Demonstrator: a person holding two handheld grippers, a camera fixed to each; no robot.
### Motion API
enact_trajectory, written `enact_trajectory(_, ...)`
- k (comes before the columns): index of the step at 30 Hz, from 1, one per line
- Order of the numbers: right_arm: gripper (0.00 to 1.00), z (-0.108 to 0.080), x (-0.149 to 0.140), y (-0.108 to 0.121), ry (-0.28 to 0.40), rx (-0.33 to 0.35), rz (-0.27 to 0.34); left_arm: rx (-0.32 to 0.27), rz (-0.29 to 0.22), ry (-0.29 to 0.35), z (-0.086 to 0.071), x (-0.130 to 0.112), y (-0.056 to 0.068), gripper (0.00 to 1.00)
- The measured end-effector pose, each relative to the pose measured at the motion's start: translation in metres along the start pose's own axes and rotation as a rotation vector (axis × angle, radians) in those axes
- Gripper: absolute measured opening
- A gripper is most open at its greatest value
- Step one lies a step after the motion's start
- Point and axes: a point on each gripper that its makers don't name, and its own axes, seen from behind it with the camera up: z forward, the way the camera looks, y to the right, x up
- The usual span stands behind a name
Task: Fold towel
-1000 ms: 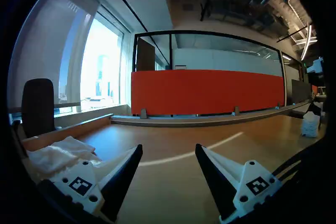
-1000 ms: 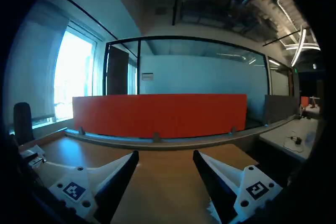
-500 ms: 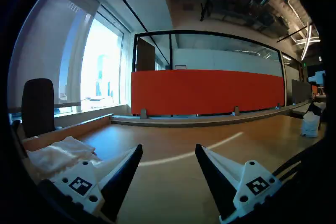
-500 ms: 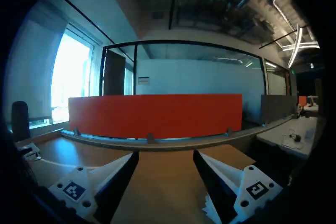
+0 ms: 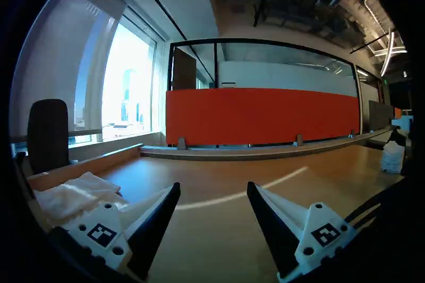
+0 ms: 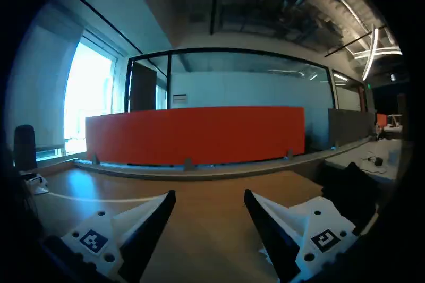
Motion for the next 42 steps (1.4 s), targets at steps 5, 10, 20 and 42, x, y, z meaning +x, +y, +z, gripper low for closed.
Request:
enact_trajectory(5,1.00,0.003,-0.018,0.004,-0.001,-0.003,0.020,0.000,0.000,0.000,0.000,0.000,0.000,0.93)
enact_trajectory(10,1.00,0.003,-0.034,0.007,-0.014,-0.006,0.019,0.000,0.000,0.000,0.000,0.000,0.000,0.93)
enact_trajectory(20,1.00,0.002,-0.053,0.005,-0.021,0.005,0.008,0.000,0.000,0.000,0.000,0.000,0.000,0.93)
enact_trajectory(42,1.00,-0.002,-0.055,-0.001,-0.008,0.013,-0.007,0.000,0.000,0.000,0.000,0.000,0.001,0.93)
